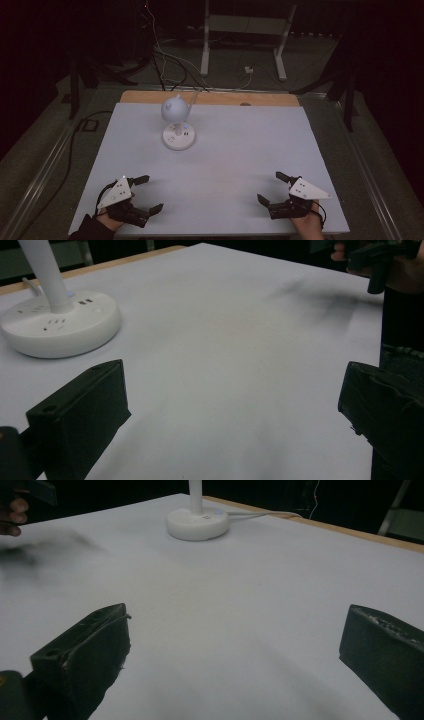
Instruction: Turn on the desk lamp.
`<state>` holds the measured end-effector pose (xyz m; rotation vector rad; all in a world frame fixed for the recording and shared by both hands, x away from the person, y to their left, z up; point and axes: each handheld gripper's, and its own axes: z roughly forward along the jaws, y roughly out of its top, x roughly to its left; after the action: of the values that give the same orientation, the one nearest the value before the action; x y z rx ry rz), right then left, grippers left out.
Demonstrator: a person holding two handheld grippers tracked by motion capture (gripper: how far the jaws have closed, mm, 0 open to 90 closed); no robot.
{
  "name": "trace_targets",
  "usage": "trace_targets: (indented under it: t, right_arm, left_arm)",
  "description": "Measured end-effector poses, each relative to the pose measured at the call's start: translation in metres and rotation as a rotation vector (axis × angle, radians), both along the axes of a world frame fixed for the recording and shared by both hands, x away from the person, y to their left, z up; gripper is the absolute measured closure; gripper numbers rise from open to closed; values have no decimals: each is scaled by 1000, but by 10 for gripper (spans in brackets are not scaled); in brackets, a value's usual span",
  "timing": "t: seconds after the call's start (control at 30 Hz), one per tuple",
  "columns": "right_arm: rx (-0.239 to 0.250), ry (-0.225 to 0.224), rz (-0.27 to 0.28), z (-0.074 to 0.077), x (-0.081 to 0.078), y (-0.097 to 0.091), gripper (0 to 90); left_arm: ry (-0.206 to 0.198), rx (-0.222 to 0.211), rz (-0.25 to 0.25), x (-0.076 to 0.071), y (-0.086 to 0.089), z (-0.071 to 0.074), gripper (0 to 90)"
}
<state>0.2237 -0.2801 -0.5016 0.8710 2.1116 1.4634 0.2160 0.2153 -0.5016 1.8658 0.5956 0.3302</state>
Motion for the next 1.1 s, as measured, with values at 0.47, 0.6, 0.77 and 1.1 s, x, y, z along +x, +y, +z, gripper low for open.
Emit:
trace_targets:
  t: [0.47,0.6,0.77,1.1]
  right_arm:
    - [6,-20,7,2,0,2,0]
    - [-2,-20,13,1,0,4,0]
    - [-1,-33,7,3,-1,4,0]
    - [0,-49,1,5,-3,5,0]
  left_arm:
    - [7,26,-12,-3,-2,3,3]
    - [9,26,-16,-2,-2,3,3]
    - [11,30,-19,-2,-3,5,3]
    - [13,32,-31,-1,-7,14,3]
